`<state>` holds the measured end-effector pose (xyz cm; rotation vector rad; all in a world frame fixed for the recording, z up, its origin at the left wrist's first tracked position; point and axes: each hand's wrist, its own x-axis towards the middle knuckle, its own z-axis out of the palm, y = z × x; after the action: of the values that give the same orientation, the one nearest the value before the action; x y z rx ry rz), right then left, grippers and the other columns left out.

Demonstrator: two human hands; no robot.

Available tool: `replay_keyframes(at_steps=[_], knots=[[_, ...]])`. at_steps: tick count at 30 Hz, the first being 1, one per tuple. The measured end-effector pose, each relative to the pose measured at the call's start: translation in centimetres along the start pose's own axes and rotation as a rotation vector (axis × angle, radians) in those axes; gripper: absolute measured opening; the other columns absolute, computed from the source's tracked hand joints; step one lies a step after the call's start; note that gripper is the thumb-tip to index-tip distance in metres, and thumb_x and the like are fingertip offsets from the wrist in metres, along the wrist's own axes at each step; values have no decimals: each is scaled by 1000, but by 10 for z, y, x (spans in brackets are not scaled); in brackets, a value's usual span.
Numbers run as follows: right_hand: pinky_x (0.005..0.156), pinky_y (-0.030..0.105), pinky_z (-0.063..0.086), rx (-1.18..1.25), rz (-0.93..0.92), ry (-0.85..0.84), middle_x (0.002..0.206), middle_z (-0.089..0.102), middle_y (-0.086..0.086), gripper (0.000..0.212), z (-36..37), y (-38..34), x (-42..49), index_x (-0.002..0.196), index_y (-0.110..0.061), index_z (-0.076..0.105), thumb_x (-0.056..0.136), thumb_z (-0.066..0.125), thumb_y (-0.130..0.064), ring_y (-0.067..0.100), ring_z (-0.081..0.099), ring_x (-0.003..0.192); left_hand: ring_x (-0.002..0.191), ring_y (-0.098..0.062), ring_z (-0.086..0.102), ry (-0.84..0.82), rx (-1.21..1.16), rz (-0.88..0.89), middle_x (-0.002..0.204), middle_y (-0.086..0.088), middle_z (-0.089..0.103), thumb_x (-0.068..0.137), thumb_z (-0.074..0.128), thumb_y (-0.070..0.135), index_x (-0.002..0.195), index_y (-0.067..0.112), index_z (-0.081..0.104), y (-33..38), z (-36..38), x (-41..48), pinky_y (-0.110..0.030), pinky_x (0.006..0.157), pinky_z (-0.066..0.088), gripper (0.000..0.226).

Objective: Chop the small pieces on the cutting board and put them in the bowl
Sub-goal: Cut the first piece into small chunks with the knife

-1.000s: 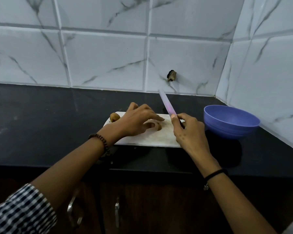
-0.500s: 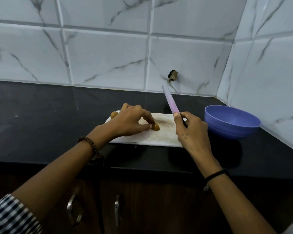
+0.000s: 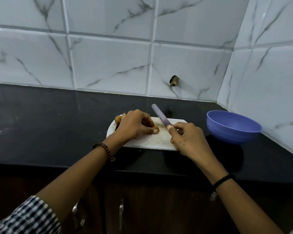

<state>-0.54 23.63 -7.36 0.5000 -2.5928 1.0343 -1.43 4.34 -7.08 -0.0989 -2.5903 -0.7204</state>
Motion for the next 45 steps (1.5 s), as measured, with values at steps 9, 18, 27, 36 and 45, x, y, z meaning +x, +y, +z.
replay_keyframes(at_steps=[9, 18, 27, 36, 45], knots=[[72, 33, 53, -104, -49, -105, 78, 69, 3, 27, -5, -12, -7, 112, -23, 71, 99, 50, -35, 16, 65, 76, 87, 2, 62, 38, -81, -40, 78, 20, 74, 71, 80, 53, 82, 39, 79, -5, 1, -2, -31, 89, 28, 18], [65, 36, 50, -161, -88, -118, 74, 67, 7, 29, -3, -18, 0, 103, -20, 75, 98, 49, -33, 18, 61, 69, 88, 1, 60, 61, -71, -49, 78, 21, 74, 72, 80, 51, 80, 42, 79, -5, 4, -1, -32, 90, 26, 13], [62, 33, 42, -342, -63, -137, 76, 51, 8, 29, 8, -28, 6, 85, -11, 62, 98, 46, -32, 28, 53, 71, 85, -1, 56, 81, -68, -29, 81, 18, 74, 74, 80, 47, 84, 38, 79, -4, 3, -3, -30, 88, 23, 14], [52, 30, 32, -407, -19, -233, 80, 50, 6, 22, -12, -36, -23, 86, -11, 56, 99, 47, -27, 24, 50, 66, 82, -3, 60, 117, -25, -14, 75, 17, 70, 75, 79, 49, 79, 40, 76, -6, 5, -3, -30, 84, 24, 10], [63, 36, 54, -434, -27, -410, 88, 72, 1, 30, -76, -44, -45, 101, -17, 75, 99, 52, -37, 18, 64, 70, 91, -4, 51, 25, 171, 102, 95, 16, 70, 89, 64, 49, 107, 39, 72, -4, 8, -2, -35, 83, 23, 22]])
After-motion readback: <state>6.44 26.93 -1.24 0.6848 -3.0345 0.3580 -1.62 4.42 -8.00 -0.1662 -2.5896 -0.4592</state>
